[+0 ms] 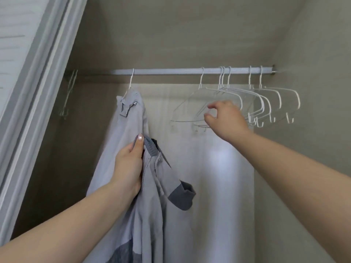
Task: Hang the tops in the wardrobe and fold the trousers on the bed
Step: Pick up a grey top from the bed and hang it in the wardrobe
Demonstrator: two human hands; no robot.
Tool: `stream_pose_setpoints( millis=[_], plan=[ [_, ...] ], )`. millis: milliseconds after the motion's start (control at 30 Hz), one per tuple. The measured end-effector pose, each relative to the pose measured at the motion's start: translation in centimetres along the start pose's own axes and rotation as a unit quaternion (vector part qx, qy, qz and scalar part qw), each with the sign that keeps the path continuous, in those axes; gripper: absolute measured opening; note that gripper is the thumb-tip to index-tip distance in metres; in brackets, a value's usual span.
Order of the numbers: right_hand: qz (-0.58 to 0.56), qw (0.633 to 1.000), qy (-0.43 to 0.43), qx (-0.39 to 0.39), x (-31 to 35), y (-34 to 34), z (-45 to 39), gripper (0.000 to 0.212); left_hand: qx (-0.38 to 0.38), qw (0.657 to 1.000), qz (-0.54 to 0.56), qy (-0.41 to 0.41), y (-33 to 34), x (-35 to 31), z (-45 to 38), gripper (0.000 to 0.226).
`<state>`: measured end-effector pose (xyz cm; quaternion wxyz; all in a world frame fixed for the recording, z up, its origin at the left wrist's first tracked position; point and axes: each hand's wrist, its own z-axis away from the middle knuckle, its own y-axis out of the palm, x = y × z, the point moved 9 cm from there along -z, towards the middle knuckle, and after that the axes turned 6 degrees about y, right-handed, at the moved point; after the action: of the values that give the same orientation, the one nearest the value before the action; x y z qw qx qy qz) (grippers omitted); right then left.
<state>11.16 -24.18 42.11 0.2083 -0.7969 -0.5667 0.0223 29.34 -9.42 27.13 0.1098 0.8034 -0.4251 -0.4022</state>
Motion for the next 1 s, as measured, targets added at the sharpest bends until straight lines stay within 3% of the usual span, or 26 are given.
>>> stream_pose_setpoints(
  millis=[100, 167, 367, 533, 600, 667, 733, 767, 1000],
  plan=[
    [0.242, 0.964, -0.085, -0.069, 1.3, -2.4, -2.9, 0.045, 0.004, 1.0, 0.003, -0.008, 0.1, 0.6, -2.0, 0.036],
    [0.333, 0.936, -0.088, -0.07, 1.1, -2.6, -4.3, 0.044, 0.005, 1.0, 0.005, -0.004, 0.0, 0.8, -3.0, 0.035],
    [0.297, 0.951, 0.068, 0.057, -1.4, -0.9, -6.3, 0.048, 0.012, 1.0, 0.009, -0.009, 0.1, 1.4, -4.7, 0.035],
    [0.296, 0.949, 0.101, 0.044, -2.4, -0.2, -7.0, 0.046, 0.022, 0.999, 0.021, -0.029, 0.0, 2.0, -5.2, 0.035],
    [0.227, 0.966, 0.115, 0.041, -2.6, 0.1, -7.2, 0.043, 0.025, 0.999, 0.019, -0.035, -0.2, 2.1, -5.2, 0.037],
    [0.01, 0.98, 0.181, 0.076, -3.1, 1.4, -7.0, 0.031, 0.023, 0.999, 0.023, -0.043, -0.4, 2.0, -5.1, 0.04],
    [-0.217, 0.934, 0.257, 0.12, -3.3, 3.5, -6.2, 0.01, 0.021, 0.998, 0.03, -0.05, -0.5, 1.9, -4.9, 0.041],
    [-0.267, 0.916, 0.272, 0.122, -3.2, 4.1, -6.2, 0.011, 0.02, 0.998, 0.032, -0.05, -0.5, 1.8, -4.8, 0.04],
    [-0.466, 0.817, 0.319, 0.116, -0.8, 7.8, -6.2, 0.024, 0.019, 0.999, 0.036, -0.036, -1.6, 0.4, -4.8, 0.039]
  ],
)
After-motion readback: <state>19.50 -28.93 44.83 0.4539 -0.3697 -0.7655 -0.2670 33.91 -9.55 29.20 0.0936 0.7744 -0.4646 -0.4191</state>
